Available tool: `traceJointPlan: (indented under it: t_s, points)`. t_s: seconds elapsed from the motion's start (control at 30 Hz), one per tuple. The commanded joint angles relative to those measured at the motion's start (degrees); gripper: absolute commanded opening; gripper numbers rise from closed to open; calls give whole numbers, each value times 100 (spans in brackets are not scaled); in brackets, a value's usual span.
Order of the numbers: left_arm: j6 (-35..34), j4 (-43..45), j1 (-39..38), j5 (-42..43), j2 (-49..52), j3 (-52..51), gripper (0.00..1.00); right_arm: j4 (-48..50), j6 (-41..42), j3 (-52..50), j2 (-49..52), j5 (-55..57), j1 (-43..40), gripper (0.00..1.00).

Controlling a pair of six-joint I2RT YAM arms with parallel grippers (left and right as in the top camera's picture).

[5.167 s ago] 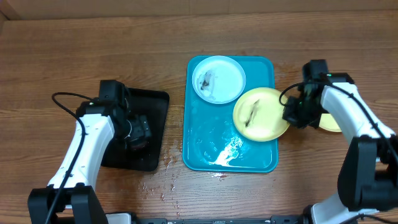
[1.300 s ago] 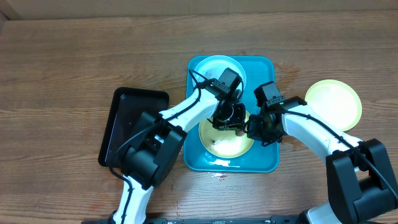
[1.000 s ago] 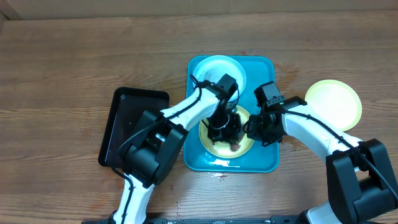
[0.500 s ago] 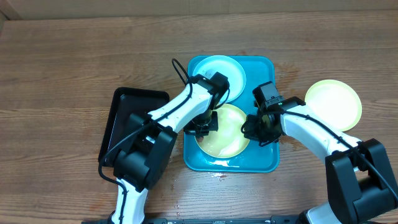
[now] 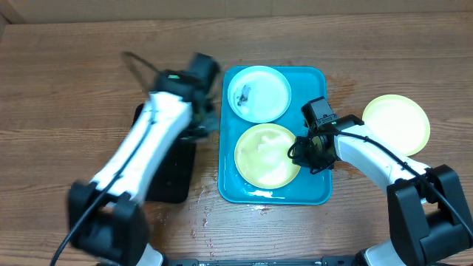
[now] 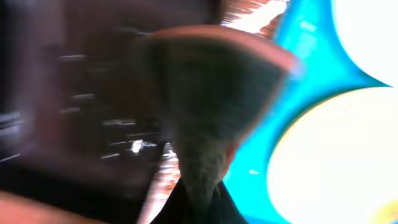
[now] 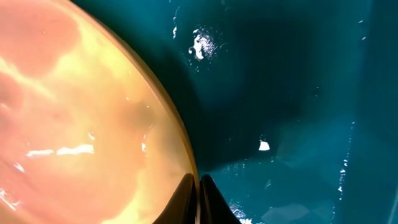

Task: Clean dirty plates on tray and stack at the side
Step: 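Lift the yellow plate with the right gripper and stack it on the first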

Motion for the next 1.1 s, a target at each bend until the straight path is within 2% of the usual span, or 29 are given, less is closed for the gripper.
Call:
traceJointPlan:
  t_s: [0.0, 0.1, 0.2, 0.23, 0.3, 0.37, 0.43, 0.5, 0.6, 0.67, 0.87, 1.07]
  points:
    - [299, -146, 671, -601, -37, -214, 4, 52, 9, -11, -63, 369, -24, 4]
    - [317, 234, 1110, -564, -28, -874, 4, 22, -37, 57, -72, 348, -24, 4]
    - [420, 745, 1578, -149, -28, -1611, 5, -422, -503, 507, -205, 350, 70, 4]
    - [522, 710, 1679, 4, -28, -1615, 11, -568, -516, 686, -271, 446, 136, 4]
    - [804, 562, 1851, 334, -63, -1493, 35, -778, -621, 1040, -389, 691, 313, 4]
    - [1012, 236, 2105, 732, -280, -1134, 55, -1021, -809, 1727, -485, 1176, 750, 4]
    - [1145, 98, 2253, 949, -527, -883, 66, -1021, -994, 2100, -487, 1445, 1071, 4]
    - [1270, -66, 2411, 1189, -848, -533, 84, -782, -1115, 2350, -487, 1871, 1478, 4]
    - [1285, -332, 2616, 1394, -1311, 26, 94, -70, -1115, 2400, -479, 2520, 2109, 4]
    - [1285, -498, 2739, 1499, -1600, 378, 99, 411, -1115, 2398, -409, 3023, 2557, 4]
    - [1281, -780, 2907, 1622, -2326, 957, 99, 1753, -1117, 2398, 37, 5340, 3807, 4]
    - [1281, -804, 2920, 1934, -2809, 1189, 100, 2468, -1379, 2398, 474, 6603, 4472, 4]
